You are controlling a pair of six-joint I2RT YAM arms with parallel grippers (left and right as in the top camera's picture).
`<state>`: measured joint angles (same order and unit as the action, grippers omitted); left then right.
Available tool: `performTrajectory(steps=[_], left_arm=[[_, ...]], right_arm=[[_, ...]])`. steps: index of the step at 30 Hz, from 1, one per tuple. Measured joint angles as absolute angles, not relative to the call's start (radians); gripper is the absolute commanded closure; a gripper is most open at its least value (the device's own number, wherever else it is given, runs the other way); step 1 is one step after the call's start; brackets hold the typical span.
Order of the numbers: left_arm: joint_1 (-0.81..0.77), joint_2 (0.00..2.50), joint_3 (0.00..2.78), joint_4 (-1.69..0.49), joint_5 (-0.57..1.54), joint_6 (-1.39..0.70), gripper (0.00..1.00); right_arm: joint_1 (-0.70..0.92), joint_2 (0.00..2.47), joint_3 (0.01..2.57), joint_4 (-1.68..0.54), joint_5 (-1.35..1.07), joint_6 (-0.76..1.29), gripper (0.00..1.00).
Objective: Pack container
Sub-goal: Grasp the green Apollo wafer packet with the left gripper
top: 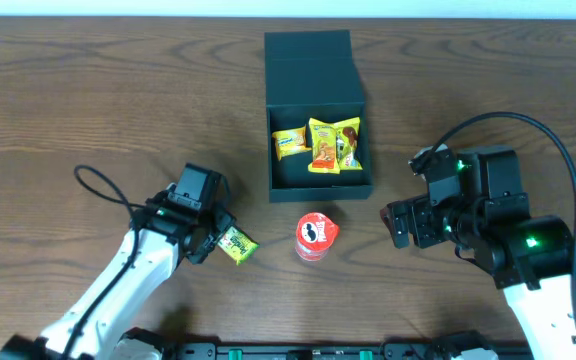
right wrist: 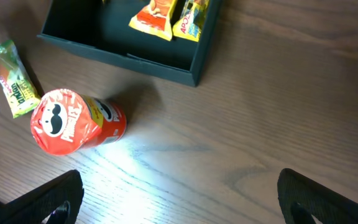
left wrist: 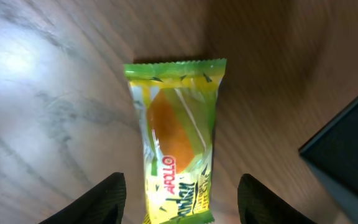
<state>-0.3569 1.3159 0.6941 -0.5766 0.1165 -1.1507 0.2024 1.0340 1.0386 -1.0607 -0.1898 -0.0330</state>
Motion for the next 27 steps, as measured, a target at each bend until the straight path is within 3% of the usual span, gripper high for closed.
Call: performTrajectory(steps=[14,27], left_arm=[[-0.357,1.433,0.694,-0.538,0.176,-1.128,0.42],[-0.357,1.433,0.694,-0.541,0.083,-1.110,0.42]], right_arm=[[0.202,1.034,1.039,-1.081,-0.232,-0.033,0.01],[0.202,1.034,1.039,-1.076,-0.233,-0.033,0.01]])
